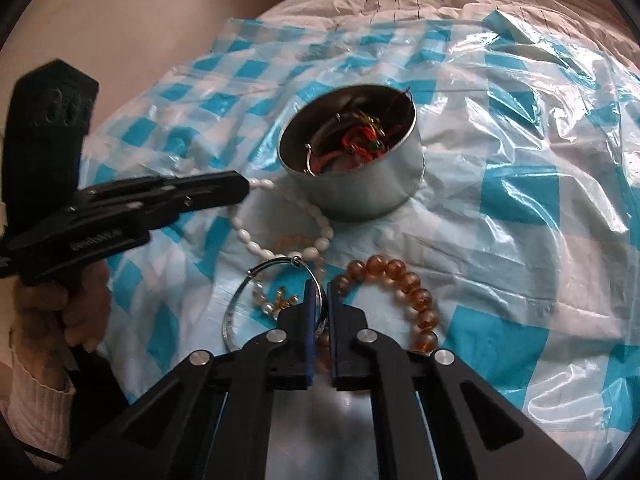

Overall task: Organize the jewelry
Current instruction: 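Carry the white bead bracelet and silver ring over the tin with both tools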

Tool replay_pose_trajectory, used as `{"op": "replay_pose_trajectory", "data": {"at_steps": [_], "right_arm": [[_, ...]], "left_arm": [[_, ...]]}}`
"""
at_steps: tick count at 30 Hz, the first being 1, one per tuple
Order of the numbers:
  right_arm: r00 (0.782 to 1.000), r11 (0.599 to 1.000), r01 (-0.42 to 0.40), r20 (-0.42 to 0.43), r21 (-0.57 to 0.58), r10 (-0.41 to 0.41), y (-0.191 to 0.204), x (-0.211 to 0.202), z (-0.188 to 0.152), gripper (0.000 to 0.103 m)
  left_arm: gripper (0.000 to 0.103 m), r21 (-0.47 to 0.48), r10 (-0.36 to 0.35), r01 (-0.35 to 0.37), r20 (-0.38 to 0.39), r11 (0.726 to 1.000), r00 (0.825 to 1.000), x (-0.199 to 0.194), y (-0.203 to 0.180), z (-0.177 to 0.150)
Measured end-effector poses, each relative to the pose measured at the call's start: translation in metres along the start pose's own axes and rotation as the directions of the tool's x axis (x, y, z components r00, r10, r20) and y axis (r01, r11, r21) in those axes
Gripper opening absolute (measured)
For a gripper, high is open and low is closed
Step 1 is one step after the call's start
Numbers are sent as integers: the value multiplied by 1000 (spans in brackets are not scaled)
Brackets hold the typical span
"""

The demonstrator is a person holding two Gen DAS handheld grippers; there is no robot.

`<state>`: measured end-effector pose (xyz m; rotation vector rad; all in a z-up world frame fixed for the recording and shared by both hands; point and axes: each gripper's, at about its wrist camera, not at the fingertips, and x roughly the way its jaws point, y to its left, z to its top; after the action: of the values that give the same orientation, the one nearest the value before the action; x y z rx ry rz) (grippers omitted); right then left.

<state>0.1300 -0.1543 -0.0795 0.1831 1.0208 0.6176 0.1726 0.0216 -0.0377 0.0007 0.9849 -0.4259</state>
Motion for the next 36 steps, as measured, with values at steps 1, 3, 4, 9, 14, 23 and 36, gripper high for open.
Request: {"op": "replay_pose_trajectory", "data": {"at_steps": [1,3,4,9,14,23,36], "right_arm": [[1000,1000,-3,9,4,3,0,-2,1,7],[999,1000,-4,35,19,3,-4,-9,2,7],[999,1000,0,45,25,-1,-5,-11,3,7],[991,999,44,126,33,-48,-9,-28,8,7],[980,994,109,163,25,-112,-10,-35,11,7],[971,989,136,193,55,-145,-17,-42,13,7],[963,983,170,202,65,-180,-19,-43,15,8]], "left_arm": [[6,2,-2,2,2,1000,1000,0,-1,0],[6,5,-4,4,5,1000,1000,-1,-2,1],[6,6,-6,6,7,1000,1000,-1,-2,1],[6,19,-15,15,41,1000,999,-7,-7,3],[6,25,-24,22,68,999,997,-11,-13,7],[6,53,-6,1,95,999,996,-10,-28,10],[6,65,-2,-5,113,998,994,-11,-34,13]]}}
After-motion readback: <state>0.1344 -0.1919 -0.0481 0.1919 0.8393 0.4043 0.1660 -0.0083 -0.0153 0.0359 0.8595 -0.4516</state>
